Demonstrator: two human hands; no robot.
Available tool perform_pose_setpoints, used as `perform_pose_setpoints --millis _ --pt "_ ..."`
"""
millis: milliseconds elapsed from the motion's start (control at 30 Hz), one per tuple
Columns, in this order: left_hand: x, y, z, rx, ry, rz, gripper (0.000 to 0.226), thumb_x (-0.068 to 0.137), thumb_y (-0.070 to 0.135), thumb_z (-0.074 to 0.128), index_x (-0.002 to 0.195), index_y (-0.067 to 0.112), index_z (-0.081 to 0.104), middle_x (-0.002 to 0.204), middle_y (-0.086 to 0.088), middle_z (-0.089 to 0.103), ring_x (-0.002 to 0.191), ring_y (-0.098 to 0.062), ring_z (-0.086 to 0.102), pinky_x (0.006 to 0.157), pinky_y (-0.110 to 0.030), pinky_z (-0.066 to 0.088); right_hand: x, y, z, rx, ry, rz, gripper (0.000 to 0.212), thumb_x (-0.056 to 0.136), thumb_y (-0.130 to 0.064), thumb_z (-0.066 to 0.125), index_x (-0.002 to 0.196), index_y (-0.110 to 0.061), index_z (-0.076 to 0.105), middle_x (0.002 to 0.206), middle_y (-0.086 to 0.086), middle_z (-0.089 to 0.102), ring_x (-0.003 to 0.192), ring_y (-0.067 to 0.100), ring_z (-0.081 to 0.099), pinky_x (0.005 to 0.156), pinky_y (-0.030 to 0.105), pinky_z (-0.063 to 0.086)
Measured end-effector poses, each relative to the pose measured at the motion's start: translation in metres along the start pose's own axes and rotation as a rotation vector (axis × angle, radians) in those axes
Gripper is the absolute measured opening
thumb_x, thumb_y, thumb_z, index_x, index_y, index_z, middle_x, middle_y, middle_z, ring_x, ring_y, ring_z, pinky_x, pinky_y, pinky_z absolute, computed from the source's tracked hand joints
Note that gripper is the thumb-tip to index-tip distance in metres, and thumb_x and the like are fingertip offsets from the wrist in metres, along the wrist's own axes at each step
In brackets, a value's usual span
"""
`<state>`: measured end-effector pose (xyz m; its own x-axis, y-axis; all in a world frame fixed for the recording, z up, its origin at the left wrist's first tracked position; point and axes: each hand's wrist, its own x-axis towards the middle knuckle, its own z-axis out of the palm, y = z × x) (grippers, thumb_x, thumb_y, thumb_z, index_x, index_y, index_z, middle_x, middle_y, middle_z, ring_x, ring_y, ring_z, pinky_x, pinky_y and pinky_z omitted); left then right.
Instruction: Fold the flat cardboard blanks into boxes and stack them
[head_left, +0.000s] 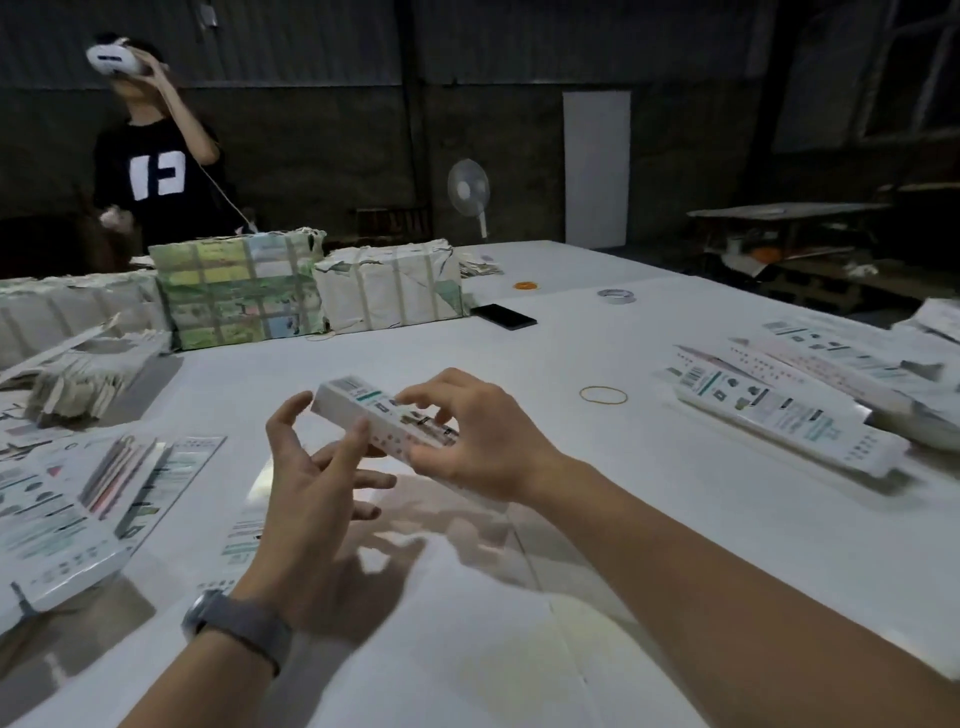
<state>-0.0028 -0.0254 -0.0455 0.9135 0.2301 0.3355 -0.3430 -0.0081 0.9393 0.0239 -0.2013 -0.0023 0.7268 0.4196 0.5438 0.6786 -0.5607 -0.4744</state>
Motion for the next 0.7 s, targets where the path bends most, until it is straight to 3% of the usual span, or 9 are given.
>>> perform_pose_setpoints --millis 133,267,400,467,567,700 --pt "0.0 0.0 0.004 0.068 -0.037 -0.047 0.031 0.103 0.029 0.054 0.129 0.04 0.041 0.098 -0.008 0.072 0.076 -0.018 0.072 0.051 -0.031 0.052 -0.021 0.017 -0.036 -0.122 0.039 0.077 0.049 0.079 -0.023 0.075 0.127 -0.024 0.065 0.118 -0.002 0.062 0.095 0.012 0.058 0.088 0.032 0.049" --pt "-0.004 -0.004 0.008 0.149 -0.112 -0.074 0.019 0.102 0.029 0.056 0.113 0.045 0.057 0.095 -0.001 0.072 0.085 -0.024 0.07 0.057 -0.045 0.059 -0.053 0.058 -0.098 -0.391 0.054 0.218 0.038 0.084 -0.028 0.071 0.121 -0.027 0.067 0.12 -0.004 0.06 0.106 0.02 0.056 0.091 0.035 0.047" --pt "-0.005 -0.007 0.011 0.229 -0.162 -0.081 0.021 0.1 0.031 0.057 0.105 0.051 0.06 0.087 0.012 0.073 0.082 -0.019 0.071 0.052 -0.034 0.051 -0.081 0.113 -0.167 -0.676 0.071 0.431 0.03 0.086 -0.034 0.067 0.116 -0.03 0.067 0.12 -0.005 0.058 0.109 0.022 0.054 0.09 0.037 0.048" --pt "-0.004 -0.01 0.01 0.236 -0.167 -0.102 0.021 0.1 0.028 0.058 0.105 0.048 0.064 0.083 0.009 0.073 0.079 -0.023 0.07 0.049 -0.032 0.048 -0.093 0.137 -0.193 -0.771 0.12 0.492 0.027 0.086 -0.035 0.066 0.112 -0.027 0.068 0.115 -0.002 0.059 0.109 0.024 0.054 0.088 0.036 0.047" --pt "-0.001 -0.014 0.011 0.242 -0.166 -0.12 0.026 0.1 0.02 0.059 0.095 0.043 0.07 0.077 0.004 0.072 0.072 -0.03 0.067 0.047 -0.029 0.043 -0.106 0.162 -0.213 -0.879 0.054 0.618 0.028 0.09 -0.034 0.062 0.116 -0.026 0.064 0.118 0.001 0.058 0.112 0.025 0.049 0.092 0.036 0.044" --pt "-0.003 -0.012 0.014 0.257 -0.17 -0.129 0.031 0.1 0.014 0.058 0.088 0.038 0.073 0.073 0.003 0.07 0.071 -0.029 0.064 0.045 -0.028 0.041 -0.106 0.17 -0.208 -1.081 0.036 0.546 0.034 0.095 -0.023 0.049 0.129 -0.026 0.054 0.128 0.0 0.057 0.116 0.026 0.044 0.095 0.037 0.039"
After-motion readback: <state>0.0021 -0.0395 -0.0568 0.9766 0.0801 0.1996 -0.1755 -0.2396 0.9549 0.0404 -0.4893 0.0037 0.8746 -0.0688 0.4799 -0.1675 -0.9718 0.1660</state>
